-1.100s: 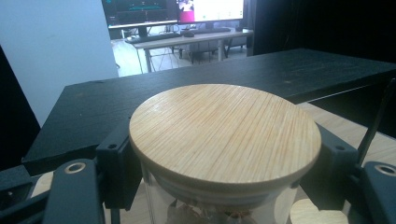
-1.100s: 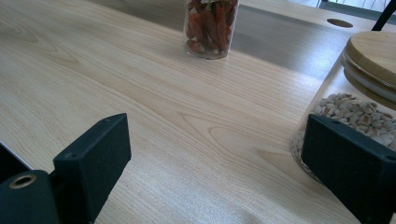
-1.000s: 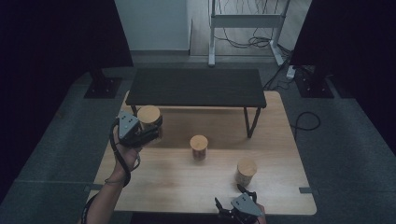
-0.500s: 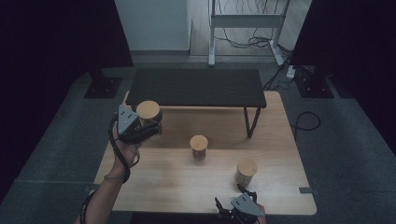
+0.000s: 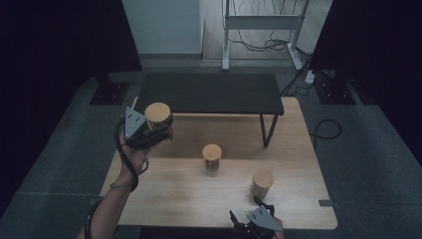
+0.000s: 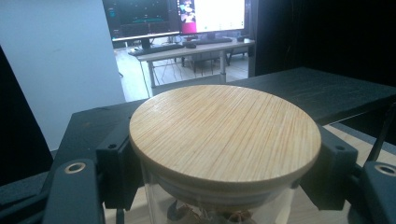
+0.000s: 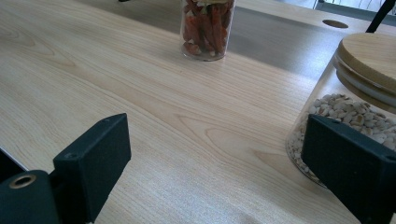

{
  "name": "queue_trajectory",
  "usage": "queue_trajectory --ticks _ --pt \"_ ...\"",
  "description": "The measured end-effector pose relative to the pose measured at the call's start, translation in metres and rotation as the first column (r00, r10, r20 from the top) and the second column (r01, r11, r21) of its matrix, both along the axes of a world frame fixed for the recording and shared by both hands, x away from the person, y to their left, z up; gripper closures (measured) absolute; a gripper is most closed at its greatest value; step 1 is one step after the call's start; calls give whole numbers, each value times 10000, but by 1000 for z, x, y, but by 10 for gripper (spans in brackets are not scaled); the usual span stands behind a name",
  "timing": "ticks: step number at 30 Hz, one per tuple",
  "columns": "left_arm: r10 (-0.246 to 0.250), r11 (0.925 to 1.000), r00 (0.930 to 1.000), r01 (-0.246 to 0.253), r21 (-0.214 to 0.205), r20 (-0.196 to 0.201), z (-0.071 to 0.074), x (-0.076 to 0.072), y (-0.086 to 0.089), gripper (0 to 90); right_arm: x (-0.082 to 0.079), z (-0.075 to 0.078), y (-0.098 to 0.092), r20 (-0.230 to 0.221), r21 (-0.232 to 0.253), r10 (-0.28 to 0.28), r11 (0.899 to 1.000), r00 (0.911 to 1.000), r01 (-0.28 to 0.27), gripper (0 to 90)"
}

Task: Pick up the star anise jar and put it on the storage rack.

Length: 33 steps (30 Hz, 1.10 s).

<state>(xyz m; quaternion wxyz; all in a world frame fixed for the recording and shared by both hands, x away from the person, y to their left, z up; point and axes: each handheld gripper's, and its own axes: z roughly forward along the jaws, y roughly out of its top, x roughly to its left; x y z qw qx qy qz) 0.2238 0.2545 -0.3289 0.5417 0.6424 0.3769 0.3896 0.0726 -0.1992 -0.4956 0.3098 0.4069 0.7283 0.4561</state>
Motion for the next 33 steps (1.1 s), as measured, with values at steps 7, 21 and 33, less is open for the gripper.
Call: queue_trajectory --ticks 7,21,33 --pt "-1 10000 10000 2 -30 95 5 3 -1 261 0 0 0 -7 49 -9 10000 10000 9 78" --pt "-30 10000 9996 31 -14 266 11 12 -8 261 1 0 -1 -59 97 -77 9999 10000 77 78" --pt "16 10000 9993 -18 56 369 15 20 -13 261 0 0 -2 -61 142 -86 9999 9999 87 78"
